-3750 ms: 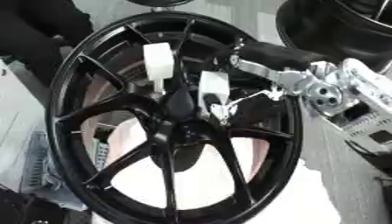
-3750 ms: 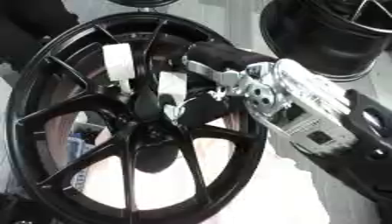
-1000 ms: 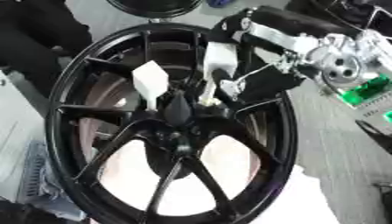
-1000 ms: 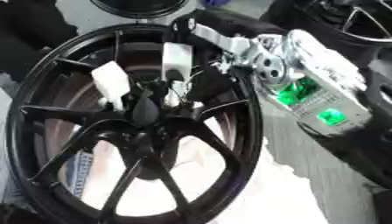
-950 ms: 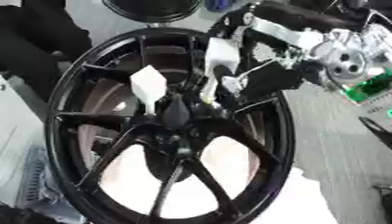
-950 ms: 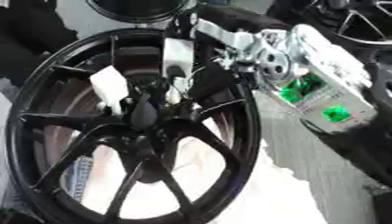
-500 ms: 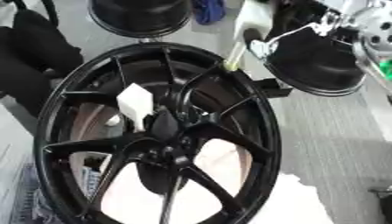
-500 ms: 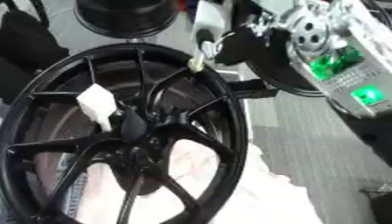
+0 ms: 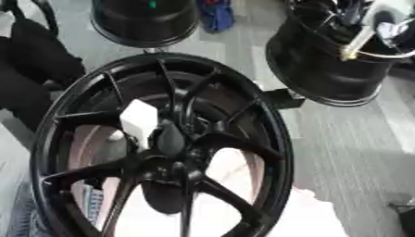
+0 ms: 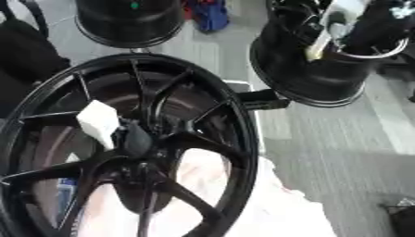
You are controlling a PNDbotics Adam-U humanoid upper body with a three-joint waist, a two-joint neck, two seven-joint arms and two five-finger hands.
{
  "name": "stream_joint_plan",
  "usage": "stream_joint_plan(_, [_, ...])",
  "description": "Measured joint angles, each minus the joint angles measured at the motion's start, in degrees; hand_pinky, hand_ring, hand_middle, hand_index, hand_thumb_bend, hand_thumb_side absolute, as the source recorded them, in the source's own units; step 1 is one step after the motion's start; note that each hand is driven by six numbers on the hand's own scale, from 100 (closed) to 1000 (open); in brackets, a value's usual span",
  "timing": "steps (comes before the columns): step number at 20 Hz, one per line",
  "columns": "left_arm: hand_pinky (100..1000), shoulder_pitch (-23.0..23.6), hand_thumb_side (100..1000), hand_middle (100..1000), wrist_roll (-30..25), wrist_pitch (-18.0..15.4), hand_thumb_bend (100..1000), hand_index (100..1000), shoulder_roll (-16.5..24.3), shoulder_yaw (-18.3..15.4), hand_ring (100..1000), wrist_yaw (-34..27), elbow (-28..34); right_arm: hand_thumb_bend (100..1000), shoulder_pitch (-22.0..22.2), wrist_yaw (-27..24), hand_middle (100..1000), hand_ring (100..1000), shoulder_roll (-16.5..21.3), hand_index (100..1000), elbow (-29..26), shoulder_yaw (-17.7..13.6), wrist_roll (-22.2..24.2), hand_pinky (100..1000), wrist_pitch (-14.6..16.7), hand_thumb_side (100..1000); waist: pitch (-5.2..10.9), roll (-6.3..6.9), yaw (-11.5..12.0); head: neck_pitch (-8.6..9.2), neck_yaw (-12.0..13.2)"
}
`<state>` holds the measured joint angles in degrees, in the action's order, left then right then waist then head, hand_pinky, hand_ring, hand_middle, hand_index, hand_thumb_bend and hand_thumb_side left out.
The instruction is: Pull the pin out of the wheel hub.
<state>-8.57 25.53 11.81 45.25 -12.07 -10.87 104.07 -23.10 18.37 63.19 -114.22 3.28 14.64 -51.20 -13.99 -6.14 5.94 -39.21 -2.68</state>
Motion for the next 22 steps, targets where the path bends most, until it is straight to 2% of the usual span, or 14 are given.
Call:
stream_joint_plan(3, [608, 0.36, 271, 497, 0.36, -0.02, 174, 663, -0.06, -0.23, 465, 0.0, 0.0, 100, 12.99, -2.59, 455, 547, 1.52, 660, 0.0, -3.52, -5.78, 797, -0.48, 166, -0.73, 0.47, -0.4, -0.01, 0.76])
stream_joint_plan(5, [609, 0.54, 270, 497, 0.57, 0.03, 174, 663, -0.41, -0.35, 465, 0.0, 0.0, 100, 19.22, -4.76, 485, 596, 1.03, 691, 0.0, -5.48, -10.55, 823, -0.66, 161, -0.94, 0.82, -0.42, -0.07, 1.14])
stream_joint_plan(8, [608, 0.91, 265, 495, 0.89, -0.06, 177, 661, -0.63, -0.58, 463, 0.0, 0.01, 100, 25.17, -8.07, 689, 770, -1.26, 852, 0.0, -7.87, -17.95, 866, -0.74, 154, -1.3, 1.14, -0.18, -0.09, 1.63])
stream_joint_plan(9, [607, 1.0, 263, 492, 1.04, -0.06, 180, 658, -0.86, -0.67, 462, 0.0, 0.01, 100, 26.68, -8.98, 788, 837, -2.08, 884, 0.0, -8.44, -19.88, 893, -0.75, 156, -1.41, 1.27, -0.06, -0.09, 1.79])
stream_joint_plan(11, [607, 1.18, 268, 492, 1.72, -0.12, 179, 657, -1.16, -0.91, 462, 0.0, 0.01, 100, 29.4, -10.3, 861, 896, -3.5, 901, 0.0, -9.62, -22.69, 910, -0.76, 170, -1.56, 1.48, -0.02, -0.1, 2.1])
stream_joint_plan(17, [608, 1.66, 274, 492, 3.46, -0.24, 178, 657, -1.52, -1.23, 462, -0.17, -0.12, 100, 34.48, -12.59, 880, 916, -6.6, 901, 0.0, -13.75, -26.85, 902, -0.17, 207, -1.67, 1.49, -0.17, -0.37, 2.75])
stream_joint_plan(22, [609, 1.82, 275, 492, 3.68, -0.27, 177, 657, -1.52, -1.24, 461, -0.17, -0.13, 100, 35.44, -14.54, 873, 910, -7.8, 896, 0.0, -15.62, -28.88, 892, 1.83, 177, -1.94, 1.49, -0.18, -0.56, 3.0])
